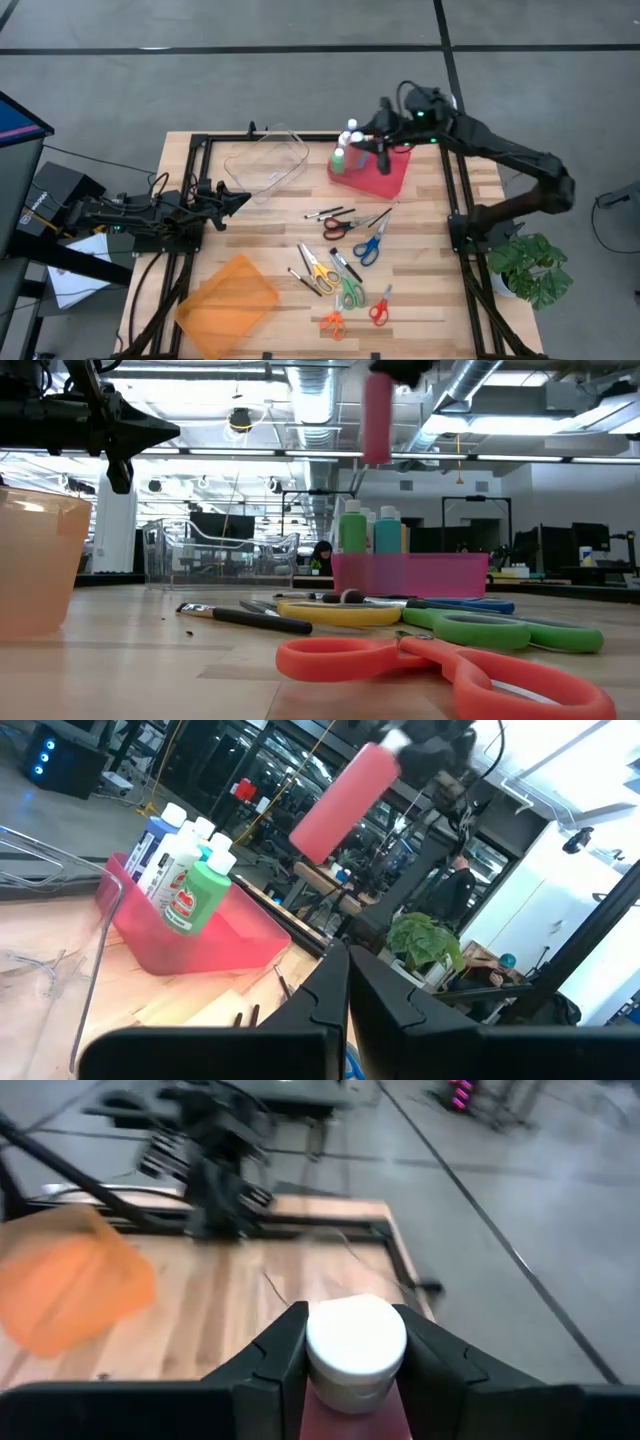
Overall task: Pick & Place Paint Supplies
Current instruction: Put the pink paint bottle into the red bin
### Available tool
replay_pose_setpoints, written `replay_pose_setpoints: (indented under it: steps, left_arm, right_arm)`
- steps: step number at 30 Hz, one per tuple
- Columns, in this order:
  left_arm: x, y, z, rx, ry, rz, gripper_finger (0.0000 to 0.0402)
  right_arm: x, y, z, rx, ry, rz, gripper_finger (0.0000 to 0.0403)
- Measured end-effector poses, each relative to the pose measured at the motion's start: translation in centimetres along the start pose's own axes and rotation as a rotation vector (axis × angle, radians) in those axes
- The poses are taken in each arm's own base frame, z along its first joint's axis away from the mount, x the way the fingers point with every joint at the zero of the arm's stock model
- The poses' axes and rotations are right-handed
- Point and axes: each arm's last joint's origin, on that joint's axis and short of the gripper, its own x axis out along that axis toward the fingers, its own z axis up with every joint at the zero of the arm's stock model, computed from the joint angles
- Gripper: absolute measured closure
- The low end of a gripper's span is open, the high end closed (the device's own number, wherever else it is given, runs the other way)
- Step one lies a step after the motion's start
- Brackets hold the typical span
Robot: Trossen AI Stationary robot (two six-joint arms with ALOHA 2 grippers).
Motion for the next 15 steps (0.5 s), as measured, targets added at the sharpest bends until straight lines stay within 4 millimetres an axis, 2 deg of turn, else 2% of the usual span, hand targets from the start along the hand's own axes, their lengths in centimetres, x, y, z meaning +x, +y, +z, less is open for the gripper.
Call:
replay_pose_setpoints:
  steps: [3, 6, 11, 15]
  left_arm:
    - [0.0, 0.0, 0.0, 0.0, 0.0, 0.0, 0.0396]
    - [0.0, 0.0, 0.0, 0.0, 0.0, 0.0, 0.0396]
    - [0.0, 0.0, 0.0, 0.0, 0.0, 0.0, 0.0396]
    - [0.0, 0.0, 0.0, 0.0, 0.0, 0.0, 0.0396]
  right_arm:
    - [-1.7, -0.5, -2.5, 0.052, 0.022, -0.069, 0.0289]
    - [-2.5, -0.7, -5.4, 0.08, 0.039, -0.177, 0.0289]
    - [-1.8, -0.7, -9.4, 0.156, -0.012, -0.24, 0.0289]
    - [-0.1, -0.6, -12.3, 0.195, 0.036, -0.256, 0.0289]
